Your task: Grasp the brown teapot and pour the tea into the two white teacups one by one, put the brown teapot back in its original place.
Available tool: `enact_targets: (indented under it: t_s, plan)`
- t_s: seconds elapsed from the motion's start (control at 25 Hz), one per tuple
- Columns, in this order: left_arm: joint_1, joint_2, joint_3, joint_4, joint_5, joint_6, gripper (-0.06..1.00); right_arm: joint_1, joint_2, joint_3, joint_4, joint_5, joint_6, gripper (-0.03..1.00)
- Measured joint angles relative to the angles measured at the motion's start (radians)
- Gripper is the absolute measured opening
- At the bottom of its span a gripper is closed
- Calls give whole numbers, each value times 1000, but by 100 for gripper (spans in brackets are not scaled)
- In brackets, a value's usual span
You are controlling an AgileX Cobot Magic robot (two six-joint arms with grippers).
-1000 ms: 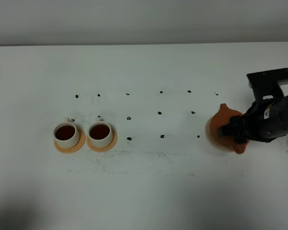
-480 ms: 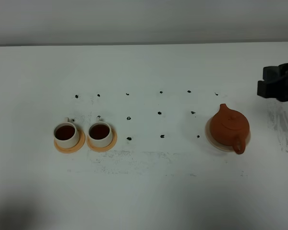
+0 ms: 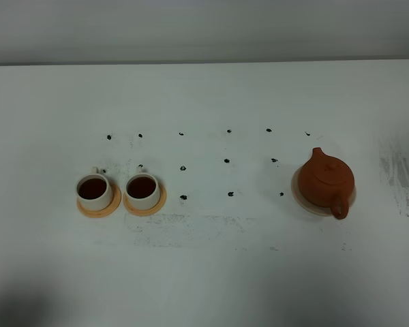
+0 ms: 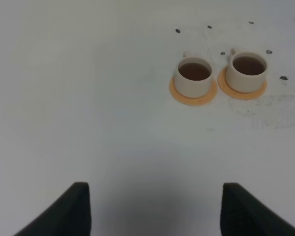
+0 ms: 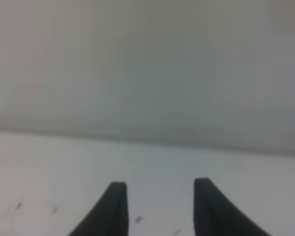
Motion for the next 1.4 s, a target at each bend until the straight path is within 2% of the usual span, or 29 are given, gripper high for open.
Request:
enact_targets:
  t_s: [0.08, 0.2, 0.28, 0.4, 0.72, 1.0, 1.4]
  plan:
    - [0, 0, 0, 0, 0, 0, 58, -40, -77, 0, 1, 65, -14, 31]
    - [0, 0, 0, 0, 0, 0, 58, -89, -191, 0, 27, 265, -20, 27]
    - [0, 0, 0, 0, 0, 0, 58, -110, -264, 0, 43, 432, -22, 25]
    - [0, 0, 0, 0, 0, 0, 58, -123, -358, 22, 47, 560, -28, 23]
    - [0, 0, 0, 0, 0, 0, 58, -134, -549, 269, 76, 598, -100, 21]
    - [0, 0, 0, 0, 0, 0, 58, -196, -594, 293, 139, 643, -111, 21]
    - [0, 0, 0, 0, 0, 0, 58, -264, -710, 298, 145, 658, -111, 21]
